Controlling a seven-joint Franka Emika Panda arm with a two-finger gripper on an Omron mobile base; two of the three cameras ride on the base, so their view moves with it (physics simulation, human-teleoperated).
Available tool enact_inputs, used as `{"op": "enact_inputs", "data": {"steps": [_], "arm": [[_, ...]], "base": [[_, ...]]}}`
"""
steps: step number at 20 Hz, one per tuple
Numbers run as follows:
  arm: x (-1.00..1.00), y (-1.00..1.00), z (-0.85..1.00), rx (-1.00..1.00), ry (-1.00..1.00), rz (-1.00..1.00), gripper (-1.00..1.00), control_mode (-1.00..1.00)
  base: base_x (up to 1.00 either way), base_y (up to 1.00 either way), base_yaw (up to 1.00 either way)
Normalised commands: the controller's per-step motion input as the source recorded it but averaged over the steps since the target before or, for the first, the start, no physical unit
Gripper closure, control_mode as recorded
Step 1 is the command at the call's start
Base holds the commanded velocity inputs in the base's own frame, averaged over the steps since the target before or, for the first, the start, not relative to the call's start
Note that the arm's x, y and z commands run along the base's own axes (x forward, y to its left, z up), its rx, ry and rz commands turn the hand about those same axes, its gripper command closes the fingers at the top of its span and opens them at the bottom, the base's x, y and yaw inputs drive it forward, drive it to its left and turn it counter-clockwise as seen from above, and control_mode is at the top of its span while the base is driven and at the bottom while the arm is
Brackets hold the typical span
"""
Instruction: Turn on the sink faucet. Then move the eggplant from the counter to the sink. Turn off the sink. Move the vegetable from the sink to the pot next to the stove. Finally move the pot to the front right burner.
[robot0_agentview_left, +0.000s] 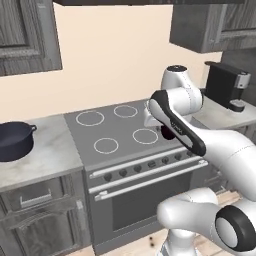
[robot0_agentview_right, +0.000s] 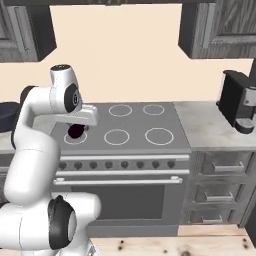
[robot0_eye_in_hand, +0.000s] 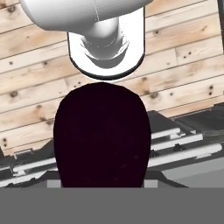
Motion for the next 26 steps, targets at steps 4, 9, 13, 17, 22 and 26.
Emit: {"op": "enact_inputs", "data": {"steps": [4,9,13,17,22,26], "arm": [[0.00,0.00,0.00,0.00,0.00,0.00,1.00,1.00],[0.00,0.00,0.00,0.00,0.00,0.00,1.00,1.00],[0.00,0.00,0.00,0.00,0.00,0.00,1.00,1.00],[0.00,0.00,0.00,0.00,0.00,0.00,1.00,1.00],[0.00,0.00,0.00,0.00,0.00,0.00,1.00,1.00],[0.00,0.00,0.00,0.00,0.00,0.00,1.00,1.00]], "base": [[0.43,0.16,0.02],[0.30,0.16,0.02],[0.19,0.21,0.02],[0.35,0.33,0.03],[0.36,0.39,0.04],[0.25,0.32,0.05]]}}
